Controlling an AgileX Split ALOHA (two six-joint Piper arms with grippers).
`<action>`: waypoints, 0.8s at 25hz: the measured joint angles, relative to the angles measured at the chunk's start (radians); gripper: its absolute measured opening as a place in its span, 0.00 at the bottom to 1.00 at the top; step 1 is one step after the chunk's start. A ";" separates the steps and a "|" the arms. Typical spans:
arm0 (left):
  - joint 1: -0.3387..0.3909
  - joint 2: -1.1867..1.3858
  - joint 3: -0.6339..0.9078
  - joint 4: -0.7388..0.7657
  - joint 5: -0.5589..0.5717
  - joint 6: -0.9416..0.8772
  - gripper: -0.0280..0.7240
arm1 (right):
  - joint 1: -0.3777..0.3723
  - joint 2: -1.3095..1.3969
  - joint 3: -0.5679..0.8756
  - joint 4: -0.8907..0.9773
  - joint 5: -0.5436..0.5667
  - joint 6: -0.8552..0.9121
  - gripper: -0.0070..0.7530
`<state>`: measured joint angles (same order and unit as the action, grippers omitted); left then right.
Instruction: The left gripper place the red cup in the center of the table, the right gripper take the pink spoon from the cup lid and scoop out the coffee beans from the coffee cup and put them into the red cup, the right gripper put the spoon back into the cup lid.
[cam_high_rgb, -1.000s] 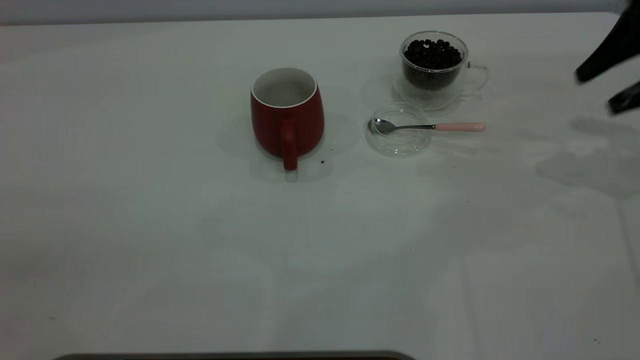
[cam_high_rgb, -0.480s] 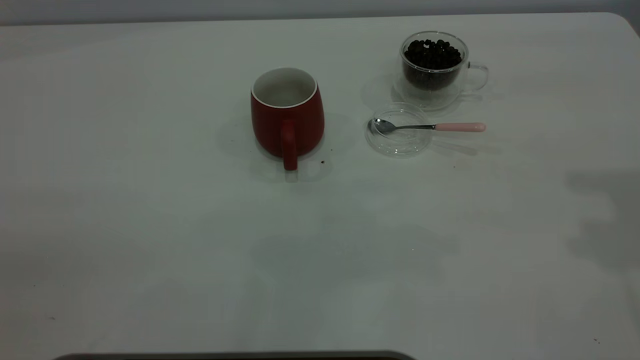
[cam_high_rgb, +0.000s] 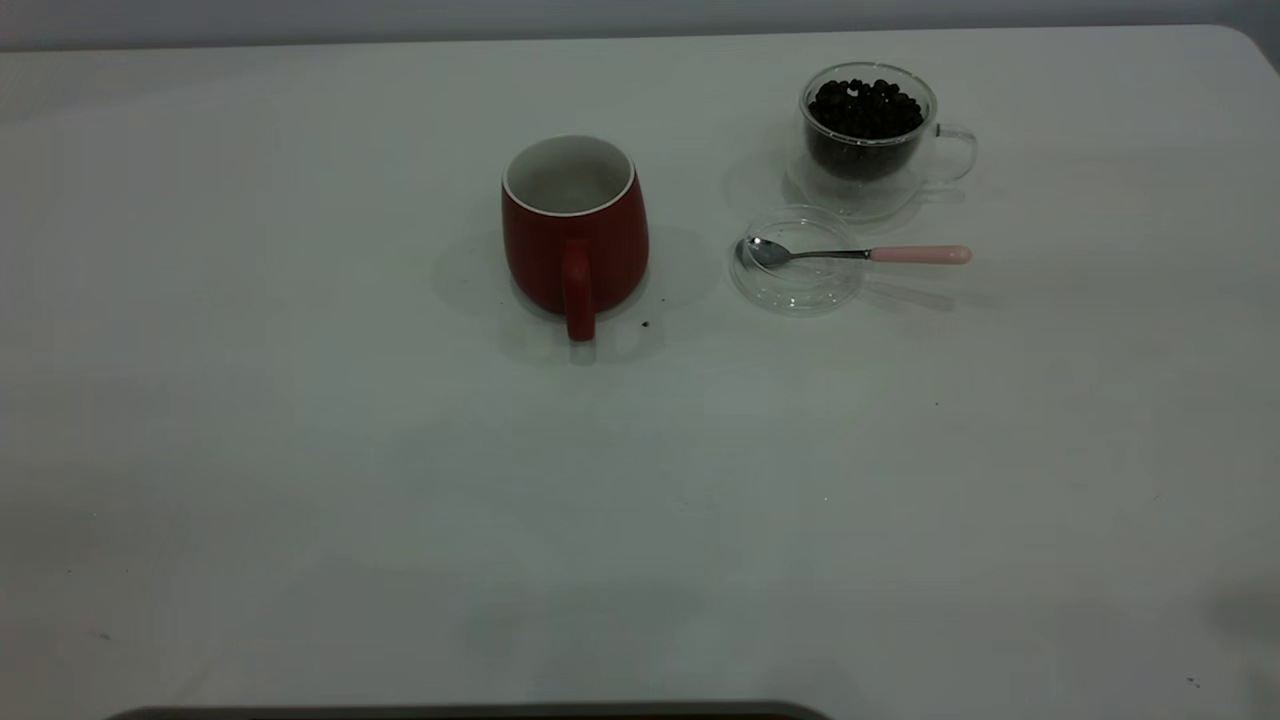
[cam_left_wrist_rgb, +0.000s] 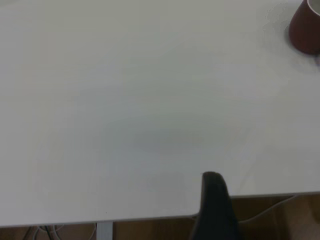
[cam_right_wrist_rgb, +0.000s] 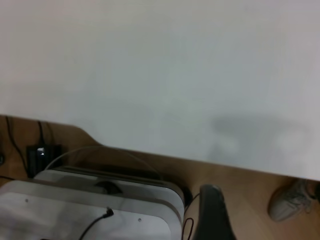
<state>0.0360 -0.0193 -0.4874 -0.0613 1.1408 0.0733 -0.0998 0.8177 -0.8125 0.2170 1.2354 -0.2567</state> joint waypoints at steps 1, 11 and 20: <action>0.000 0.000 0.000 0.000 0.000 0.000 0.82 | 0.000 -0.041 0.040 -0.002 0.001 -0.001 0.76; 0.000 0.000 0.000 0.000 0.000 0.000 0.82 | 0.096 -0.387 0.243 -0.083 -0.012 0.023 0.76; 0.000 0.000 0.000 0.000 0.000 0.002 0.82 | 0.171 -0.584 0.306 -0.099 -0.059 0.047 0.76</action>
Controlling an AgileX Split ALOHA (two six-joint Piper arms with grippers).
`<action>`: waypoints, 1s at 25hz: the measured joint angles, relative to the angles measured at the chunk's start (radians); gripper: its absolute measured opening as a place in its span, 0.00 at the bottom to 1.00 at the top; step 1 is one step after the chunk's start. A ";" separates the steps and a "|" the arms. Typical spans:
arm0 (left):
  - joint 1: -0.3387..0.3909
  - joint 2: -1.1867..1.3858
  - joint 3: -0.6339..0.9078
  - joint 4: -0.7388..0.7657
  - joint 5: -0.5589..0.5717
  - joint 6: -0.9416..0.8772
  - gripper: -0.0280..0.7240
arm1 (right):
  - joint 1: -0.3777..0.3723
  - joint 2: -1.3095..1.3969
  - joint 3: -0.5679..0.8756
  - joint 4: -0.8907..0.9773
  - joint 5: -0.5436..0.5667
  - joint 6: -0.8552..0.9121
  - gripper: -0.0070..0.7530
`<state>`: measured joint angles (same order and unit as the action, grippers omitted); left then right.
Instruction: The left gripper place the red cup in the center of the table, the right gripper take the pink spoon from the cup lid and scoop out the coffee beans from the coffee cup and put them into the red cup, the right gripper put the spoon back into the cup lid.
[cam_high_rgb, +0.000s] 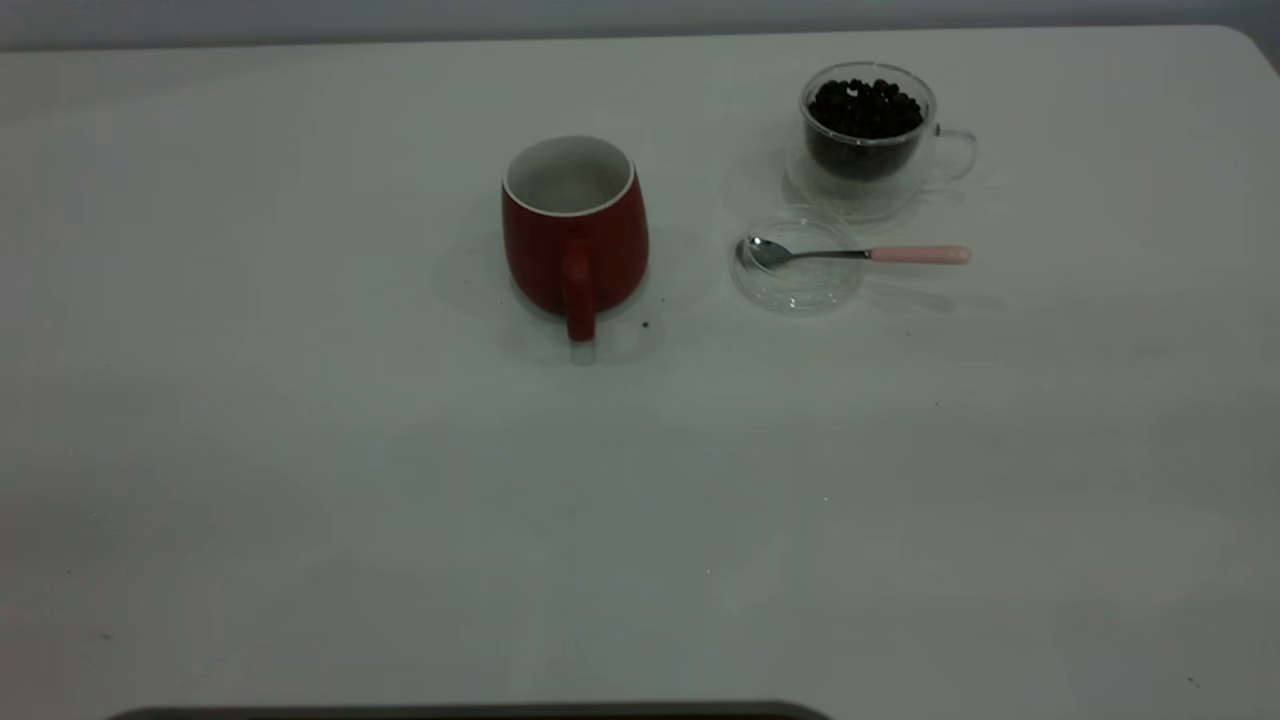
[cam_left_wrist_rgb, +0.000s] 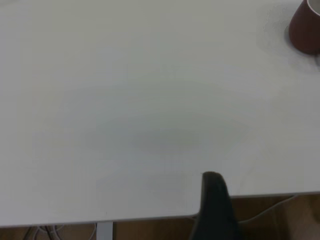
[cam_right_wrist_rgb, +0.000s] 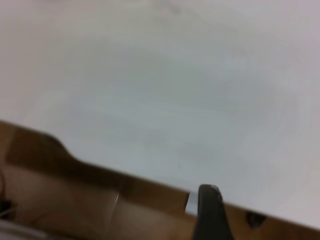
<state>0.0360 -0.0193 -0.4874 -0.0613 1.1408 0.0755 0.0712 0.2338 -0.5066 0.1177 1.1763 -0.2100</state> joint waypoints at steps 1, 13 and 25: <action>0.000 0.000 0.000 0.000 0.000 0.000 0.82 | 0.001 -0.017 0.002 -0.007 -0.006 0.000 0.76; 0.000 0.000 0.000 0.000 0.000 0.000 0.82 | 0.002 -0.180 0.033 -0.049 -0.054 0.057 0.76; 0.000 0.000 0.000 0.000 0.000 0.000 0.82 | 0.002 -0.202 0.035 -0.055 -0.053 0.069 0.76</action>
